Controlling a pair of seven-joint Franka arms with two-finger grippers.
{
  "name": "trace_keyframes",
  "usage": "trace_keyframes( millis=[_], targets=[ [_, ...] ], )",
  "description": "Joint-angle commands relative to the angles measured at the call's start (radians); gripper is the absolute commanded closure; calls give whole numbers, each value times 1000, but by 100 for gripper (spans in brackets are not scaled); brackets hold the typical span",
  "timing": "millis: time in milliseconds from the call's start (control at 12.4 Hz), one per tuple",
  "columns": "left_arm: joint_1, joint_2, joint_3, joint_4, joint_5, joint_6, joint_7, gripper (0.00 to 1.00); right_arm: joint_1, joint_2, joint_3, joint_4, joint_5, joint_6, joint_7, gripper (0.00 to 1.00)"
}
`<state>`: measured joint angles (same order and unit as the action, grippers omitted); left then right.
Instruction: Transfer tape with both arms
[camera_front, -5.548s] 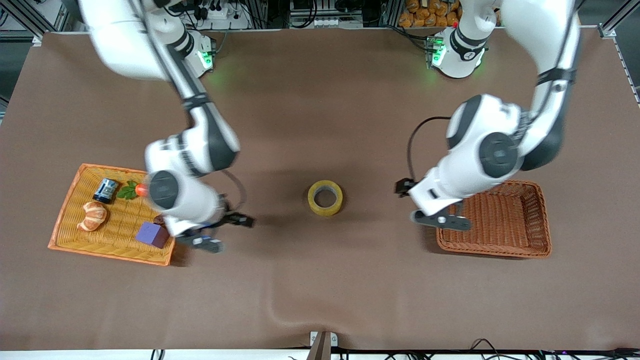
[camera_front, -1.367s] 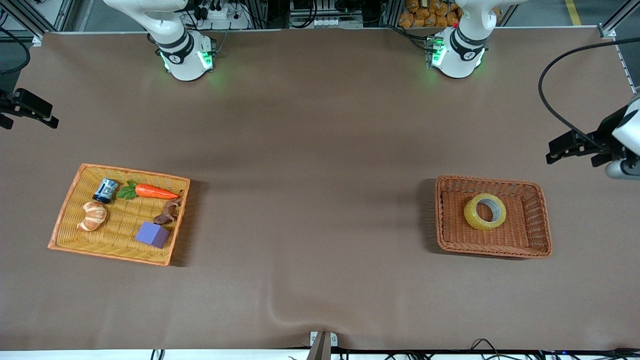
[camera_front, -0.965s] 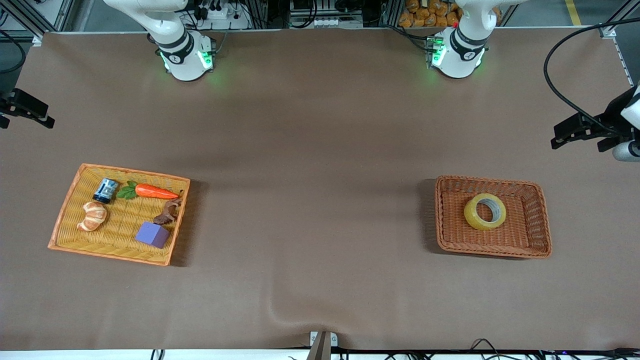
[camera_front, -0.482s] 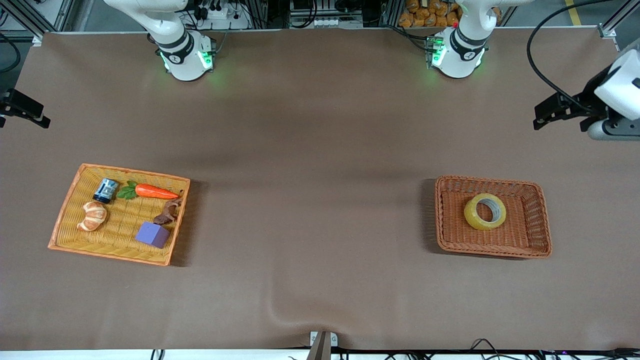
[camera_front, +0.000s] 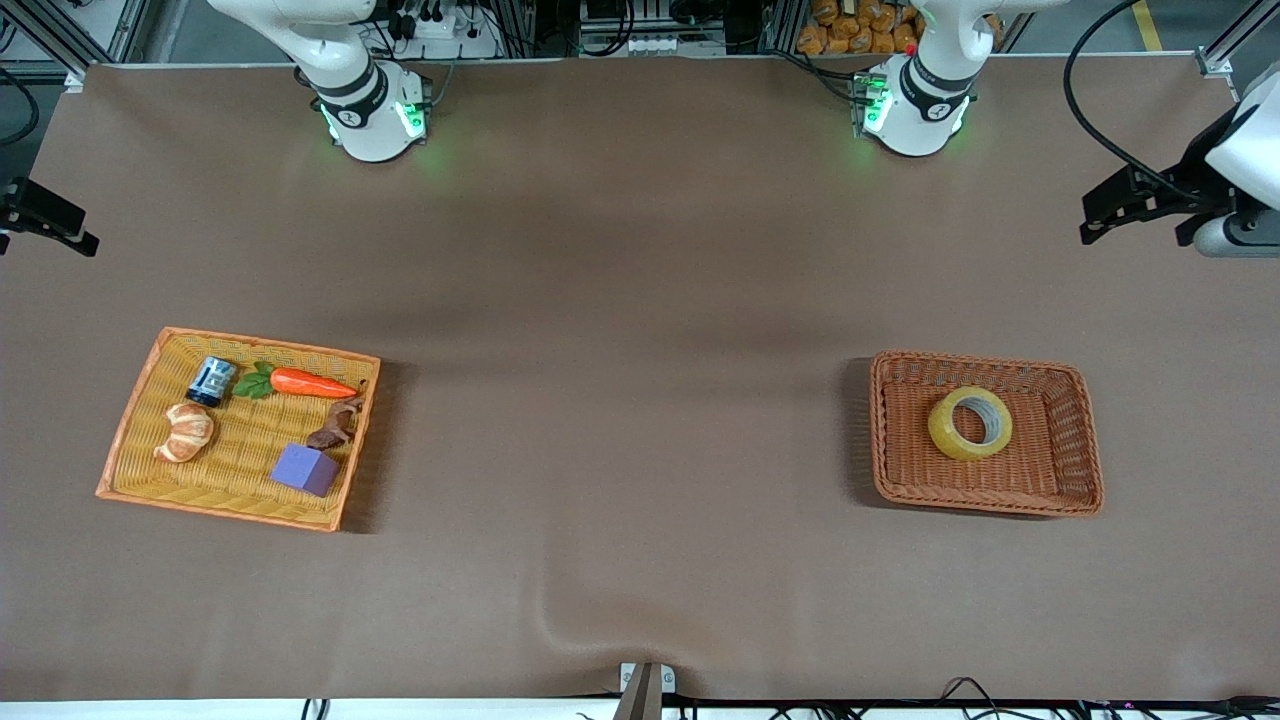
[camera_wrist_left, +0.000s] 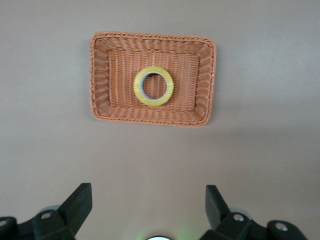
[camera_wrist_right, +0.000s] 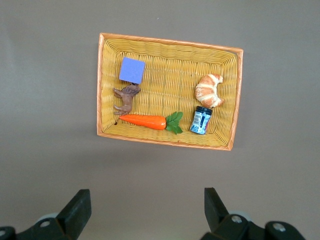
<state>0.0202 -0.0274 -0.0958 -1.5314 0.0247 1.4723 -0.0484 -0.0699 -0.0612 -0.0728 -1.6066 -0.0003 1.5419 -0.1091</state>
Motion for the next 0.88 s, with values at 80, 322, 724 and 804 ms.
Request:
trace_keyframes(
  millis=[80,322,724,804],
  targets=[
    [-8,-29,8,-6,24,-39,7,0,-19,1,16,10,-12,-9,11,0],
    [-8,-28,8,5,17,-47,5,0,-19,1,16,10,-12,-9,11,0],
    [-9,-22,7,19,20,-69,5,0,-19,1,16,10,-10,-9,11,0],
    [-8,-22,7,22,20,-73,5,0,-19,1,16,10,-12,-9,11,0]
  ],
)
